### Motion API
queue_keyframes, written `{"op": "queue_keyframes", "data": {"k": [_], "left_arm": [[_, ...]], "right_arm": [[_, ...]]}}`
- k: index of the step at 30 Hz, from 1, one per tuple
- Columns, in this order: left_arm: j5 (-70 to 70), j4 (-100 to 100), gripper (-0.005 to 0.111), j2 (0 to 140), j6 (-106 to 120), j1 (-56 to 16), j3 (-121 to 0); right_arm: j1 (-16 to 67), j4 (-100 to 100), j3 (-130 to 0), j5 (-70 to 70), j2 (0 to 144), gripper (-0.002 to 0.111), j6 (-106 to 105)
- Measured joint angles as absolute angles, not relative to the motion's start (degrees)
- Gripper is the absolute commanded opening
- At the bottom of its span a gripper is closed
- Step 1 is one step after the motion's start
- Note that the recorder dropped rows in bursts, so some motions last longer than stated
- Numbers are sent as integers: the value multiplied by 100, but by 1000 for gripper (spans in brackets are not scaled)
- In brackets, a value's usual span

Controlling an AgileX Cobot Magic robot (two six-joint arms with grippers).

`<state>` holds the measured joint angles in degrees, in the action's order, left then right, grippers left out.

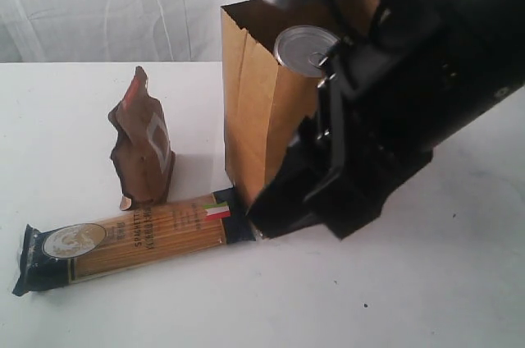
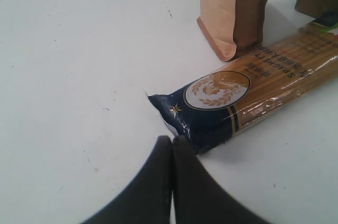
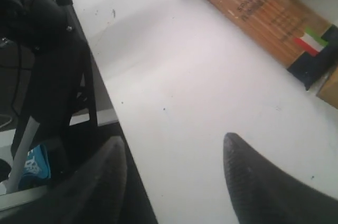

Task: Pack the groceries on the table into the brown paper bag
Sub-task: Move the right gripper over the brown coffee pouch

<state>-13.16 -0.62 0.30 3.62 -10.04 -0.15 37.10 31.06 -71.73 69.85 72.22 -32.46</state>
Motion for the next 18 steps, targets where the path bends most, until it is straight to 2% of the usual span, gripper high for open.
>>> {"op": "queue_keyframes", "data": {"k": [8, 14, 16, 18], "left_arm": [[-1316, -62, 0, 30, 362, -1004, -15], [-1316, -62, 0, 30, 362, -1004, -15], [-1316, -62, 0, 30, 362, -1004, -15], [-1316, -62, 0, 30, 362, -1004, -15]], "right_arm": [[4410, 3106, -7719, 6711, 8034, 52, -3246], [4743, 3095, -8371, 5819, 8739, 52, -2801], [4820, 2962, -8588, 5359, 8997, 55, -2327], [4921, 2624, -8814, 5040, 9234, 63, -1879]]}}
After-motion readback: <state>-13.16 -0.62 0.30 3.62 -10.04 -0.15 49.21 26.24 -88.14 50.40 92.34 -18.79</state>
